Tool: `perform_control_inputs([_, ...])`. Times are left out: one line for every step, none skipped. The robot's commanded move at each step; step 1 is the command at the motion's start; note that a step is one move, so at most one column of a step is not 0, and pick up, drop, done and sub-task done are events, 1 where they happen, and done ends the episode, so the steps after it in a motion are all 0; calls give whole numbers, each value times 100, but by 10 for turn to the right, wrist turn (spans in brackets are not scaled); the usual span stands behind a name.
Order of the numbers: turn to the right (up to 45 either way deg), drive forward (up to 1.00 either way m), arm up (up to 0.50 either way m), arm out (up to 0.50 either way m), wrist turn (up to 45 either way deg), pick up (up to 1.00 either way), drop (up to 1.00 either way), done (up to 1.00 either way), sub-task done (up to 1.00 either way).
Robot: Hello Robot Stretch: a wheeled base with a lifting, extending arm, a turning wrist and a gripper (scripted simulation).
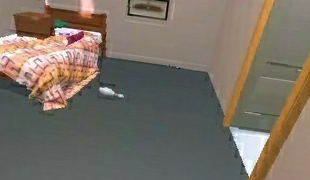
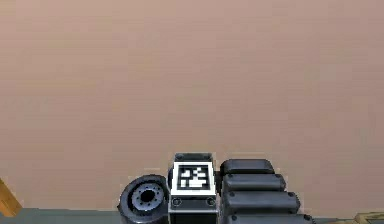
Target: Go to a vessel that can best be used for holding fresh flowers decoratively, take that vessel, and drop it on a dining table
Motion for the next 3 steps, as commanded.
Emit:
perform_control_inputs([0, 45, 0, 0, 0, 0, 0, 0, 0])
perform_control_inputs([-420, 0, 0, 0, 0, 0, 0, 0, 0])
perform_control_inputs([0, 100, 0, 0, 0, 0, 0, 0, 0])
